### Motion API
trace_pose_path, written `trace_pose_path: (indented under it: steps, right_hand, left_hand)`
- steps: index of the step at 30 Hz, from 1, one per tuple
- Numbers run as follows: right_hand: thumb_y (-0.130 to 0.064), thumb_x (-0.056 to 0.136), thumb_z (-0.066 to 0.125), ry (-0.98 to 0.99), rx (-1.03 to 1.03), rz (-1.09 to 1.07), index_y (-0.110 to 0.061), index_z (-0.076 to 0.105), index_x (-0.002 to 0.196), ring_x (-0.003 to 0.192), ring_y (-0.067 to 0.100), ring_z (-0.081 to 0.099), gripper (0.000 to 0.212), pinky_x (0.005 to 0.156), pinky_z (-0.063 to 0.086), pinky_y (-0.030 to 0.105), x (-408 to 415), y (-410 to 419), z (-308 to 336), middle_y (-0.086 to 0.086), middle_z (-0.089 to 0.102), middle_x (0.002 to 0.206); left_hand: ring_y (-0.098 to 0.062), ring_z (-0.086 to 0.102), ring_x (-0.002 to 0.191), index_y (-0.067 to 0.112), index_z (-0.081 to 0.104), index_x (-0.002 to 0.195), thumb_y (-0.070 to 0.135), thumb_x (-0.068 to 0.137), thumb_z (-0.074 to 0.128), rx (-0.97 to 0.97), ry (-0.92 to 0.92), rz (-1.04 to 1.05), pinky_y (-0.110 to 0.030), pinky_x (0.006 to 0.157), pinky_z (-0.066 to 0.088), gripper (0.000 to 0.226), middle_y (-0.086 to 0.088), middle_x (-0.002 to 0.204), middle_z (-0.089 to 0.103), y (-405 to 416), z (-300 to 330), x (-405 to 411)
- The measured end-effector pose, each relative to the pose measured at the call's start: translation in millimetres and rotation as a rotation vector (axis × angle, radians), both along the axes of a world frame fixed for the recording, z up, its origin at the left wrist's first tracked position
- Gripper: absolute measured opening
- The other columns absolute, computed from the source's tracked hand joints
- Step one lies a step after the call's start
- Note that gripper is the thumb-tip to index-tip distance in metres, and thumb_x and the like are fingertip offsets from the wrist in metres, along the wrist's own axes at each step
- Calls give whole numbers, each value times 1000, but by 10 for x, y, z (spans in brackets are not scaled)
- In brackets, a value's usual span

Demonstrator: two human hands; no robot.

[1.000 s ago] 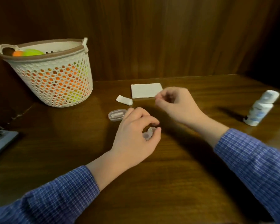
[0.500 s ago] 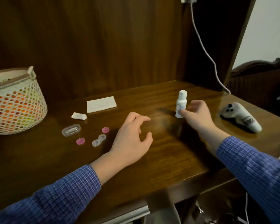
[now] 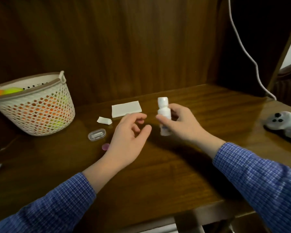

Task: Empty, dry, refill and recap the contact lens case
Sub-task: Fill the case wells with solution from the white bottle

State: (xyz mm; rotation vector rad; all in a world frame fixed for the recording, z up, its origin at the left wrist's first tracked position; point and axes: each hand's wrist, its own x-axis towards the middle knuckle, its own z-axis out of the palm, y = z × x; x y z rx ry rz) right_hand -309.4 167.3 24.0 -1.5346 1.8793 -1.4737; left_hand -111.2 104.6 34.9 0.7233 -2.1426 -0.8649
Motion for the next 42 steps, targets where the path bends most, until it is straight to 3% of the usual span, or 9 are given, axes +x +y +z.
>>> trace_pose_path:
  steps: [6,10,13,16,20,28,35,38,42]
  right_hand:
    - [-33,100,61,-88,8,395,-26,58,107,67,9,69,11,58,58,29,758,-269,38,-10,70,79]
    - [-26,103,53,-164,114,565,-26,56,106,60,13,63,4,56,52,31,953,-395,14,-12,62,70]
    - [-28,104,55,-172,128,562,-26,58,101,66,34,66,5,52,50,25,1034,-420,-16,1,64,70]
    - [-37,100,61,-156,128,570,-28,61,100,58,16,63,9,50,50,20,1034,-402,-59,12,68,81]
    - [-46,92,65,-84,150,600,-31,62,98,57,6,60,16,54,53,25,996,-338,-77,-8,66,73]
    - [-20,92,76,48,133,616,-33,60,93,57,7,56,21,52,50,28,972,-310,-89,-1,64,79]
    - [-18,93,75,49,161,609,-24,60,95,53,13,59,16,50,52,35,957,-309,-79,4,66,76]
    - [-16,92,75,54,174,598,-21,61,94,50,8,57,15,48,49,27,951,-310,-69,-1,64,72]
    - [-12,92,74,27,199,606,-12,60,100,51,17,59,15,48,50,34,939,-310,-54,19,68,78]
  left_hand:
    - [14,60,88,33,58,130,26,106,50,130,130,115,-11,65,52,26,19,106,61,-296,129,414]
    - [-7,62,89,36,59,127,27,105,47,95,132,113,-16,66,55,26,27,101,63,-365,38,654]
    - [-10,64,89,33,61,126,44,94,46,79,134,68,-16,66,56,37,21,103,65,-395,-45,753]
    - [0,63,104,35,59,132,52,97,41,76,72,40,-21,76,56,43,27,111,65,-440,-134,764]
    - [-2,63,102,39,58,131,47,102,39,-67,54,8,-12,75,49,35,24,107,65,-411,-139,751]
    - [1,62,89,28,66,110,28,106,40,-172,30,26,-7,69,44,26,23,91,61,-375,-159,749]
    - [-7,66,99,40,66,108,32,105,40,-73,23,7,-27,79,59,27,20,108,65,-400,-175,776]
    - [-8,67,93,43,66,106,35,103,40,-22,31,7,-30,75,60,28,20,105,67,-406,-177,774]
    - [-10,62,76,39,71,105,38,102,40,40,58,5,-43,68,56,31,11,90,68,-401,-173,772]
